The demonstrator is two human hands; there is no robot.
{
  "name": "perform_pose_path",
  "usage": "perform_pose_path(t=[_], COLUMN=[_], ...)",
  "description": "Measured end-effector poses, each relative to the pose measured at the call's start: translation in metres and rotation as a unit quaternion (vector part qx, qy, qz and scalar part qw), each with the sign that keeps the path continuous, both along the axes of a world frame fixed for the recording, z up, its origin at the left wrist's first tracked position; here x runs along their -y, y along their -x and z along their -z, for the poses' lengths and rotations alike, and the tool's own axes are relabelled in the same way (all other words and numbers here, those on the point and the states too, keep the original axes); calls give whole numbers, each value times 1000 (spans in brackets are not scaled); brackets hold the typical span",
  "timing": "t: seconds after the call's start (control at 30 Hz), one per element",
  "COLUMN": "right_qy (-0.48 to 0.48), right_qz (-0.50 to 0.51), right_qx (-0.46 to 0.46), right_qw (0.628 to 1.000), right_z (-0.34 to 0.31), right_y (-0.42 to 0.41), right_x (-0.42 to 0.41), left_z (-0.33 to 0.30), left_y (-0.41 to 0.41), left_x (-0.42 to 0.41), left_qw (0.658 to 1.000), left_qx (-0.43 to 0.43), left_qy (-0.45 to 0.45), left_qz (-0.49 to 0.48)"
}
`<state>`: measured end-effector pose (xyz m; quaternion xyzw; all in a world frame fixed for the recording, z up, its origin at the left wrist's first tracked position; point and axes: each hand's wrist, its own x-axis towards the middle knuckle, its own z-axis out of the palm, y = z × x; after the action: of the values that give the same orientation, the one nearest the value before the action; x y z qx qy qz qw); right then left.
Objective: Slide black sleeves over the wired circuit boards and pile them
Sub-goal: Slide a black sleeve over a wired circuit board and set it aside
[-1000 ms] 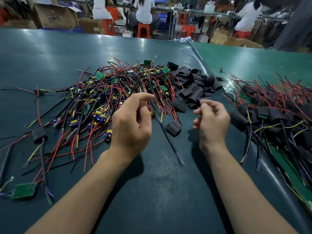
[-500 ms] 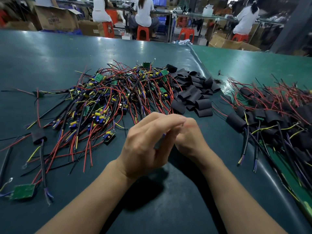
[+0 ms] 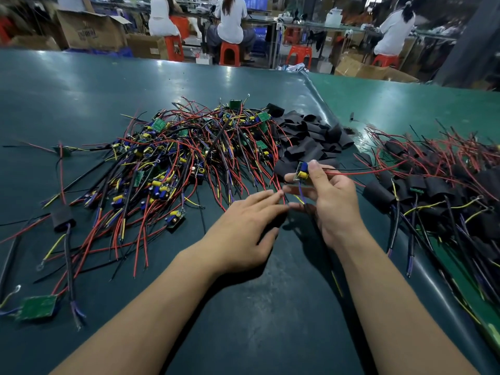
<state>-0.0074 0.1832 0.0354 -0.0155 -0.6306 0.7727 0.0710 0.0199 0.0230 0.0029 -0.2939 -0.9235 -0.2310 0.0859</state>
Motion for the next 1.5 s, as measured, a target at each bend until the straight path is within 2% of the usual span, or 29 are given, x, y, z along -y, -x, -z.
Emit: perform_pose_path(t=[0.2,0.43,0.57,0.67,0.73,0.83,0.93,1.0,1.1,1.2,1.27,1.37,1.5], right_qy=[12,3,40,44,30,-25,-32,-10,-32,-41,-24,40,49], right_qz=[-40,-29,-22,-38,-61,-107,-180,-227,-277,-286,-296,-334,-365], right_qx=[16,34,58,73,77,80,79,88,109,124,125,120,104], right_qw=[999,999,997,996,995,991,980,970,954,949,947,934,924], right_z=[-5,-4,-4,-1,2,3,5,5,6,8,6,2,-1], right_y=[-1,0,2,2,1,-1,-4,-7,-11,-12,-12,-13,-13], right_x=[-2,-3,-3,2,5,6,8,10,13,14,12,7,-1], left_z=[-7,-12,-14,-16,-16,-17,-19,-20,-17,-17,-17,-19,-28], left_y=[1,-1,-1,-2,-4,-5,-4,-3,-1,-3,-3,-3,1], left_x=[8,14,16,14,12,9,4,4,6,3,1,2,4], left_qw=[997,989,980,965,947,910,838,805,823,869,869,829,735], left_qx=[-62,-77,-91,-84,-49,51,171,233,246,183,167,183,212], left_qy=[11,-97,-146,-226,-305,-406,-516,-541,-504,-457,-466,-527,-641], left_qz=[-40,-85,-103,-101,-91,-64,-37,-63,-94,-39,-20,-17,-72])
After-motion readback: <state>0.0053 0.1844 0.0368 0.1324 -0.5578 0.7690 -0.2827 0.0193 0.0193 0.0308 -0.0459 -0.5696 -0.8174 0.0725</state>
